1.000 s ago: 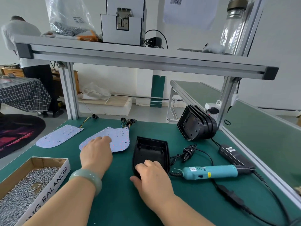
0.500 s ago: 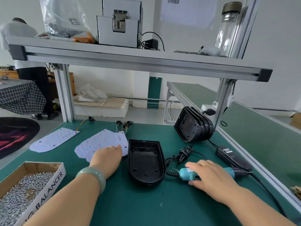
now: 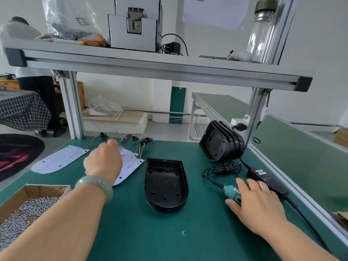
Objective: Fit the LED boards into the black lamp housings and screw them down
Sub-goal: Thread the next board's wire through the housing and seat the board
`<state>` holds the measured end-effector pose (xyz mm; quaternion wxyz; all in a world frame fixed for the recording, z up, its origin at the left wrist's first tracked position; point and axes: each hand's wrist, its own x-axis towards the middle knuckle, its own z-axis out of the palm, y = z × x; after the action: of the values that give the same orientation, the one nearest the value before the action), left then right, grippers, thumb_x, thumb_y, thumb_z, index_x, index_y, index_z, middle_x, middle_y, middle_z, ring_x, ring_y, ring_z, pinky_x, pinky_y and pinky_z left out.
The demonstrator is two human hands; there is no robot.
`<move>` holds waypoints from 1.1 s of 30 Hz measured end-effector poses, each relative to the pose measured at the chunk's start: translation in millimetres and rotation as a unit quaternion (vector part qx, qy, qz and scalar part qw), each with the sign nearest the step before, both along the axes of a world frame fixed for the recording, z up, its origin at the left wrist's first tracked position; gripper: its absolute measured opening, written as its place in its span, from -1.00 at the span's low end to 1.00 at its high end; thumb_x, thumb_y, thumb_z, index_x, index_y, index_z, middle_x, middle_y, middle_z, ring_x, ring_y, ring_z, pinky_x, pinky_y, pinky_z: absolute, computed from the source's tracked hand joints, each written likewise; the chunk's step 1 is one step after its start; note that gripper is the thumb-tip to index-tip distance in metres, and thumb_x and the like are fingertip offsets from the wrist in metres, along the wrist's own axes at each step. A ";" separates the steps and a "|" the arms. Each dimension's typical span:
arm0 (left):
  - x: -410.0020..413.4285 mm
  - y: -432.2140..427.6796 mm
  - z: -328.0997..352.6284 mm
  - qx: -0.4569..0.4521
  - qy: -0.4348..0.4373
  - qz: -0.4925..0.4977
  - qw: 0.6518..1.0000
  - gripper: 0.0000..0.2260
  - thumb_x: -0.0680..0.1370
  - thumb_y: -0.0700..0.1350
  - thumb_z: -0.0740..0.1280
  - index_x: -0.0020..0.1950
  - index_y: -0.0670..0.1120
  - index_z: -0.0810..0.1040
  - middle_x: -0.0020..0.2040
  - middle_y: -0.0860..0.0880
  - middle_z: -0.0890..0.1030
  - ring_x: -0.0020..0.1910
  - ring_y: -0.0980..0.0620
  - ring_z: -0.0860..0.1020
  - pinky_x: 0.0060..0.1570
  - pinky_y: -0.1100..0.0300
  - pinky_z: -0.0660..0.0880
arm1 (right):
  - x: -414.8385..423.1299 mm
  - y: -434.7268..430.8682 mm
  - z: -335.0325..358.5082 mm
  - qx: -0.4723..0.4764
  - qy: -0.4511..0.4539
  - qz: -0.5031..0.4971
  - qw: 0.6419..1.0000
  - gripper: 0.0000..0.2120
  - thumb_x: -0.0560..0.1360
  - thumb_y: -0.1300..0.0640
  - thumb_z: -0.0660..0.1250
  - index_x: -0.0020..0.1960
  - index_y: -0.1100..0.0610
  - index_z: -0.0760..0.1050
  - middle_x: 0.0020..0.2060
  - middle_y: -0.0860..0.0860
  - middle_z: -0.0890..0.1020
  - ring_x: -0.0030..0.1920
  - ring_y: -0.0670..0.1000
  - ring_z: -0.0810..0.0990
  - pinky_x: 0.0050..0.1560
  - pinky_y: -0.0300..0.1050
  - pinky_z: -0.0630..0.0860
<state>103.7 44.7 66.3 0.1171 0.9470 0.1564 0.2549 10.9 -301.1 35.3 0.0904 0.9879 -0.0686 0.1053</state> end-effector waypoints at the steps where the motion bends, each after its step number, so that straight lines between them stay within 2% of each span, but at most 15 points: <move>1: -0.9 3.7 7.8 -0.039 -0.028 0.014 0.999 -0.92 0.59 -0.22 0.14 0.02 -0.14 0.42 -0.06 -0.18 0.58 -0.13 -0.22 0.54 -0.26 0.05 0.35 | -1.8 3.2 1.1 -0.004 -0.015 0.012 1.000 -0.31 0.53 -0.36 0.02 0.52 0.01 0.08 0.40 -0.05 0.31 0.44 0.05 0.19 0.34 -0.09 0.26; 5: -14.0 18.9 50.4 -0.160 -0.147 0.041 0.975 -0.85 0.62 -0.21 0.14 0.01 -0.25 0.46 -0.05 -0.26 0.52 -0.08 -0.26 0.49 -0.21 0.02 0.31 | -9.2 21.5 7.6 0.063 -0.081 0.101 0.990 -0.39 0.56 -0.22 0.15 0.49 0.10 0.25 0.41 -0.01 0.37 0.48 0.07 0.19 0.46 -0.08 0.14; 7: -29.3 18.1 72.0 -0.191 -0.244 -0.020 0.951 -0.81 0.62 -0.16 0.12 -0.06 -0.20 0.47 -0.11 -0.21 0.48 -0.14 -0.17 0.38 -0.16 0.07 0.24 | -11.0 38.5 14.0 0.196 -0.105 0.149 0.964 -0.49 0.57 -0.15 0.17 0.44 0.06 0.33 0.34 -0.09 0.43 0.40 -0.04 0.30 0.38 -0.21 0.19; 9: -52.1 4.7 83.2 -0.177 -0.310 -0.102 0.928 -0.82 0.61 -0.16 0.18 -0.01 -0.19 0.54 -0.16 -0.12 0.50 -0.17 -0.10 0.38 -0.16 0.17 0.22 | -10.0 60.1 23.4 0.378 -0.101 0.170 0.905 -0.62 0.56 -0.13 0.17 0.33 -0.03 0.43 0.16 -0.24 0.51 0.21 -0.21 0.47 0.15 -0.37 0.33; 11: -76.6 -16.7 81.1 -0.131 -0.340 -0.190 0.912 -0.85 0.58 -0.24 0.26 0.05 -0.20 0.61 -0.20 -0.08 0.57 -0.24 -0.07 0.45 -0.22 0.22 0.25 | -5.8 84.3 34.6 0.587 -0.043 0.157 0.793 -0.74 0.57 -0.12 0.18 0.14 -0.05 0.53 0.02 -0.17 0.65 0.03 -0.20 0.61 -0.01 -0.35 0.45; 13: -96.3 -37.9 69.2 -0.063 -0.335 -0.269 0.901 -0.86 0.51 -0.34 0.32 0.00 -0.23 0.64 -0.16 -0.12 0.66 -0.27 -0.09 0.55 -0.21 0.20 0.38 | 3.2 102.4 46.9 0.770 0.051 0.100 0.629 -0.64 0.60 -0.16 0.13 0.08 0.07 0.54 -0.04 0.02 0.71 -0.08 -0.03 0.70 -0.11 -0.19 0.54; 15: -108.8 -53.9 51.0 -0.014 -0.319 -0.356 0.878 -0.84 0.47 -0.37 0.31 -0.06 -0.21 0.65 -0.11 -0.11 0.67 -0.17 -0.02 0.57 -0.11 0.25 0.46 | 13.3 110.5 60.3 0.868 0.126 0.049 0.477 -0.44 0.59 -0.25 0.07 0.12 0.24 0.49 -0.02 0.19 0.70 -0.10 0.13 0.71 -0.13 -0.06 0.57; 17: -117.0 -67.0 30.6 0.000 -0.279 -0.439 0.854 -0.84 0.49 -0.34 0.28 -0.07 -0.20 0.64 -0.09 -0.07 0.63 -0.09 -0.01 0.58 -0.01 0.18 0.51 | 21.6 110.3 70.0 0.903 0.160 0.032 0.398 -0.36 0.62 -0.22 0.04 0.17 0.37 0.47 0.02 0.27 0.66 -0.08 0.19 0.68 -0.11 -0.01 0.56; 18: -120.8 -73.0 20.1 0.009 -0.267 -0.460 0.847 -0.86 0.49 -0.34 0.30 -0.07 -0.19 0.64 -0.07 -0.07 0.63 -0.05 -0.06 0.59 0.03 0.11 0.52 | 23.0 109.9 74.2 0.905 0.164 0.035 0.392 -0.44 0.65 -0.12 0.06 0.16 0.40 0.47 -0.01 0.27 0.66 -0.11 0.18 0.66 -0.14 0.00 0.55; 21: -124.9 -79.8 -7.3 0.033 -0.237 -0.497 0.834 -0.93 0.48 -0.20 0.40 -0.08 -0.15 0.66 0.01 -0.05 0.64 0.08 -0.06 0.59 0.17 0.07 0.45 | 24.6 103.4 80.1 0.862 0.149 0.057 0.482 -0.79 0.58 0.37 0.09 0.10 0.33 0.47 -0.20 0.24 0.64 -0.31 0.13 0.64 -0.32 -0.09 0.55; 24: -129.5 -73.6 -8.0 -0.094 -0.171 -0.518 0.833 -0.74 0.44 0.09 0.38 0.01 -0.03 0.65 0.14 0.10 0.62 0.23 0.15 0.52 0.24 0.26 0.41 | 24.3 86.4 82.5 0.806 0.111 0.109 0.570 -0.64 0.43 0.55 0.04 0.04 0.31 0.51 -0.19 0.25 0.62 -0.31 0.14 0.59 -0.27 -0.11 0.51; 26: -124.8 -69.3 -1.5 -0.209 -0.200 -0.457 0.841 -0.77 0.45 0.04 0.36 0.05 0.01 0.63 0.09 0.24 0.60 0.12 0.30 0.53 0.15 0.39 0.42 | 18.0 73.7 85.0 0.741 0.053 0.150 0.653 -0.58 0.38 0.56 0.05 -0.12 0.23 0.60 -0.28 0.15 0.65 -0.34 0.09 0.56 -0.32 -0.18 0.45; 28: -110.8 -66.1 4.7 -0.286 -0.228 -0.333 0.869 -0.84 0.50 -0.08 0.37 0.08 0.02 0.61 -0.03 0.27 0.60 -0.05 0.28 0.57 0.02 0.33 0.48 | 10.5 59.7 89.5 0.680 -0.009 0.194 0.707 -0.50 0.35 0.56 0.06 -0.35 0.08 0.60 -0.44 -0.02 0.59 -0.42 -0.01 0.49 -0.41 -0.27 0.36; 31: -83.4 -62.4 14.7 -0.299 -0.189 -0.222 0.909 -0.68 0.53 -0.15 0.35 0.27 0.00 0.48 0.03 0.11 0.56 -0.02 0.09 0.52 0.02 0.23 0.41 | 1.6 39.0 95.5 0.622 -0.074 0.262 0.734 -0.46 0.35 0.61 0.05 -0.47 0.05 0.49 -0.53 -0.10 0.42 -0.44 -0.09 0.35 -0.38 -0.21 0.26; 33: -64.2 -61.4 20.6 -0.267 -0.136 -0.198 0.933 -0.52 0.51 -0.14 0.36 0.41 -0.03 0.33 0.21 -0.02 0.45 0.16 -0.02 0.44 0.07 0.24 0.29 | -3.7 27.7 99.7 0.632 -0.088 0.304 0.707 -0.49 0.36 0.66 0.05 -0.44 0.12 0.46 -0.46 0.03 0.42 -0.35 -0.01 0.35 -0.27 -0.14 0.24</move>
<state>39.5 -16.6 86.9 0.4343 0.8488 0.0104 0.3013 7.2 -273.4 134.9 -0.5989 0.7674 0.1770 0.1451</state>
